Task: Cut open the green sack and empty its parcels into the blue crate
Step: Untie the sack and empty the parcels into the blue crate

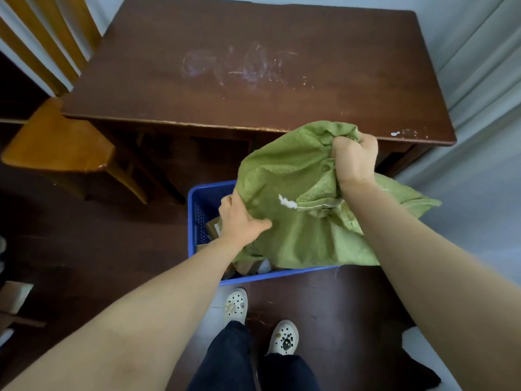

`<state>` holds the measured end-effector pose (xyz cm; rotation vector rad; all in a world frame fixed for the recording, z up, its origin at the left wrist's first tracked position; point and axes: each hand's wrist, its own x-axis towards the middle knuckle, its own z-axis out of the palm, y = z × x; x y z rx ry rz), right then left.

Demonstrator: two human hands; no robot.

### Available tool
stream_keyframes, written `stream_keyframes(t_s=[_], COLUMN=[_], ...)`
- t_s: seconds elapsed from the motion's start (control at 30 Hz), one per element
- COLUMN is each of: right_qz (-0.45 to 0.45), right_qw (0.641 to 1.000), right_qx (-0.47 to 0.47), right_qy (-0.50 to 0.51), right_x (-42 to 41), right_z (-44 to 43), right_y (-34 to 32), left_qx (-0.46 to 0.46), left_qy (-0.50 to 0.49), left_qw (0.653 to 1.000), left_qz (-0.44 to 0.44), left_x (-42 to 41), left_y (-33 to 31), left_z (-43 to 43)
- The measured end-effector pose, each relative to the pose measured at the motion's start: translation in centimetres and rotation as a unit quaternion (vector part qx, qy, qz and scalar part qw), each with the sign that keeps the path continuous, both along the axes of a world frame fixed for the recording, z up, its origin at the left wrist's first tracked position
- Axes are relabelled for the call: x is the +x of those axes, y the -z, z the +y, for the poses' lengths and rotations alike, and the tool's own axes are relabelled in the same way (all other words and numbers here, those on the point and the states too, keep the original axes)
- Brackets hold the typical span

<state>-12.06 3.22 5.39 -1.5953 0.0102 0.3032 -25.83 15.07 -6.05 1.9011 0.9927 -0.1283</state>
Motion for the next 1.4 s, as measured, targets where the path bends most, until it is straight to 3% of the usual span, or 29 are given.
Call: stream_keyframes(t_s=[0.1, 0.23, 0.33, 0.4, 0.53, 0.63, 0.7, 0.77, 0.87, 0.93, 1.0, 1.1, 1.23, 1.4], right_qz=[0.015, 0.026, 0.069, 0.085, 0.048, 0.119, 0.12, 0.1, 0.113, 0.061, 0.026, 0.009, -0.027, -0.04], right_qw=[0.997, 0.986, 0.991, 0.992, 0.983, 0.981, 0.978, 0.947, 0.873, 0.815, 0.786, 0.819, 0.827, 0.933], right_qx=[-0.009, -0.01, 0.042, 0.019, -0.1, -0.068, -0.068, -0.159, -0.3, -0.44, -0.514, -0.482, -0.507, -0.333], right_qy=[-0.08, -0.162, -0.109, -0.087, -0.148, -0.135, -0.154, -0.261, -0.367, -0.373, -0.343, -0.31, -0.241, -0.129], right_x=[-0.8, -1.6, -0.9, 0.3, 2.8, 3.8, 3.7, 2.6, 0.6, -0.5, -1.4, -2.3, -2.6, -1.8], right_z=[0.6, 1.6, 1.4, 0.5, -3.2, -6.5, -9.4, -11.9, -13.1, -12.5, -11.3, -9.4, -7.7, -6.0], right_y=[-0.1, -0.1, -0.3, -0.1, 0.4, 1.0, 2.8, 4.6, 6.8, 8.4, 10.2, 12.1, 10.8, 7.6], left_qx=[0.04, 0.072, 0.078, 0.082, 0.025, -0.004, -0.012, -0.022, -0.039, -0.06, -0.09, -0.114, -0.115, -0.126], left_qy=[0.102, 0.129, 0.102, 0.071, -0.023, -0.054, -0.064, -0.077, -0.092, -0.11, -0.127, -0.134, -0.146, -0.172], left_qw=[0.994, 0.985, 0.987, 0.989, 0.988, 0.988, 0.988, 0.987, 0.987, 0.986, 0.982, 0.98, 0.979, 0.968], left_qz=[-0.028, -0.086, -0.093, -0.105, -0.149, -0.142, -0.143, -0.138, -0.122, -0.112, -0.102, -0.091, -0.086, -0.134], left_x=[0.5, 2.8, 3.3, 3.2, 4.0, 4.9, 5.3, 5.4, 5.4, 5.3, 5.3, 5.2, 5.2, 6.6], left_y=[-0.7, -0.6, -0.7, -0.9, -1.2, -1.0, -1.1, -1.2, -0.9, -1.0, -1.0, -1.2, -2.1, -4.7], left_z=[-1.9, -2.5, -3.1, -3.2, -1.8, -1.2, -0.9, -0.7, -0.3, -0.4, -0.7, -1.1, -0.6, 1.1])
